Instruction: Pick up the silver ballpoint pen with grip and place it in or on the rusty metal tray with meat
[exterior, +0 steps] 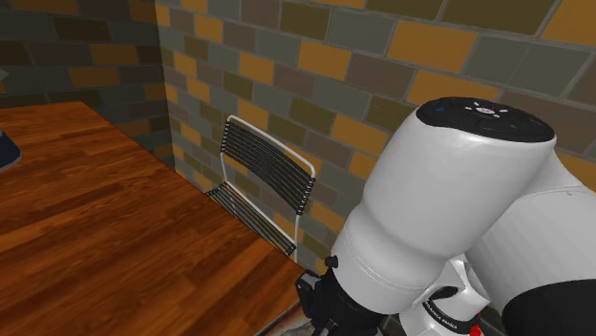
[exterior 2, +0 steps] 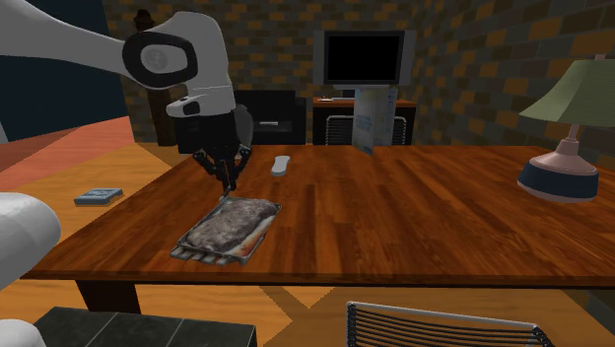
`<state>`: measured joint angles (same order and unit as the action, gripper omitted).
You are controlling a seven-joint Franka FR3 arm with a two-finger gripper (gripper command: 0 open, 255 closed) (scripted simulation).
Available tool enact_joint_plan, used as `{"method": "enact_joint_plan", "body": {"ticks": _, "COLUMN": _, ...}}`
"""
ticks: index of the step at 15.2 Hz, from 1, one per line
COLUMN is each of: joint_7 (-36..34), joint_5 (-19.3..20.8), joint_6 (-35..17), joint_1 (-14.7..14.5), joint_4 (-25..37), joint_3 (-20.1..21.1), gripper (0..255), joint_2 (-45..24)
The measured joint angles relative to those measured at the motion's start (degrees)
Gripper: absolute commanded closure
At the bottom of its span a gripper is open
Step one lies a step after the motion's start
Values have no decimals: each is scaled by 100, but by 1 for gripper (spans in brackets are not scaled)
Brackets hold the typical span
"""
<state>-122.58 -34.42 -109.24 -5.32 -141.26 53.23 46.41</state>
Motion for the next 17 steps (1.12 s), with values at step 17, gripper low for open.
{"method": "enact_joint_plan", "body": {"ticks": 17, "joint_7": 47, "joint_5": -382, "joint_6": -888, "joint_1": 65, "joint_4": -568, "joint_3": 627, "gripper": 255, "joint_2": -252}}
